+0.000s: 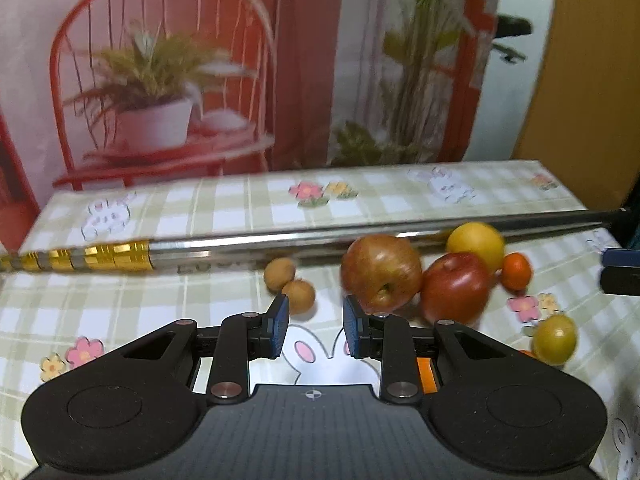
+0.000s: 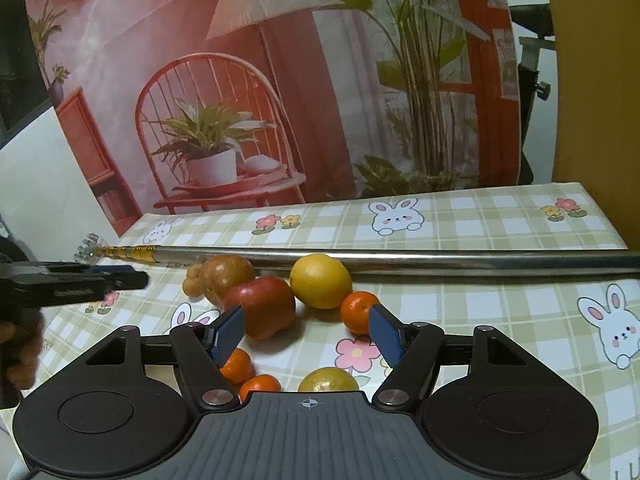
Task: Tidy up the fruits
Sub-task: 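Move the left tool to the longans by the steel pole while the right tool approaches the red apples, then close the left tool on a brown longan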
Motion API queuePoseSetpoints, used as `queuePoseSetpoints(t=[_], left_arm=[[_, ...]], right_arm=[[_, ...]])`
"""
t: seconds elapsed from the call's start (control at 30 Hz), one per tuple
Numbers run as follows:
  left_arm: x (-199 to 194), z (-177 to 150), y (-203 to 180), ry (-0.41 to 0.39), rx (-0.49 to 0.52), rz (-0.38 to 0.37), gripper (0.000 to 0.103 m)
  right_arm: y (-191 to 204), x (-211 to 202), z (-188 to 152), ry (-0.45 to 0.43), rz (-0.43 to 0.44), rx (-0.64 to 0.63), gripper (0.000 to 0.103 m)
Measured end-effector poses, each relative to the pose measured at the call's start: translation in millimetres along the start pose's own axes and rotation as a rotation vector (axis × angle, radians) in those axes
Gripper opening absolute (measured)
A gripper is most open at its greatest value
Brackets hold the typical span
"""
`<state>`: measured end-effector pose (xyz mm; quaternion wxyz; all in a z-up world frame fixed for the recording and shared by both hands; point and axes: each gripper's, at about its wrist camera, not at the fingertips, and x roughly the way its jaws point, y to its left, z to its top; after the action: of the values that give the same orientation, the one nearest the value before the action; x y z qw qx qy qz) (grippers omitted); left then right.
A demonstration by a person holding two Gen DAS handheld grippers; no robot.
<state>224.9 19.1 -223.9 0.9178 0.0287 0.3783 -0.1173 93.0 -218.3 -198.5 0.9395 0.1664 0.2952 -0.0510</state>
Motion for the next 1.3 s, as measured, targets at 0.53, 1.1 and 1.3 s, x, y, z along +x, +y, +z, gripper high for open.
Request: queuePoseSetpoints(t=[0.53,1.1,1.3], left_arm=[[26,0,-2,0.025,-0.046,-0.052,0.031],[52,9,8,0.036,-0.071,0.043,0.031],[62,8,8,0.055,-0.081,0.058,0.031]], right_arm=[[-1,20,-3,0.033,-0.02,-0.026,0.064],[-2,28,-4,0.053,-0.015,-0.016,0.064],[-3,31,-6,0.06,-0.01,-0.013,0.064]])
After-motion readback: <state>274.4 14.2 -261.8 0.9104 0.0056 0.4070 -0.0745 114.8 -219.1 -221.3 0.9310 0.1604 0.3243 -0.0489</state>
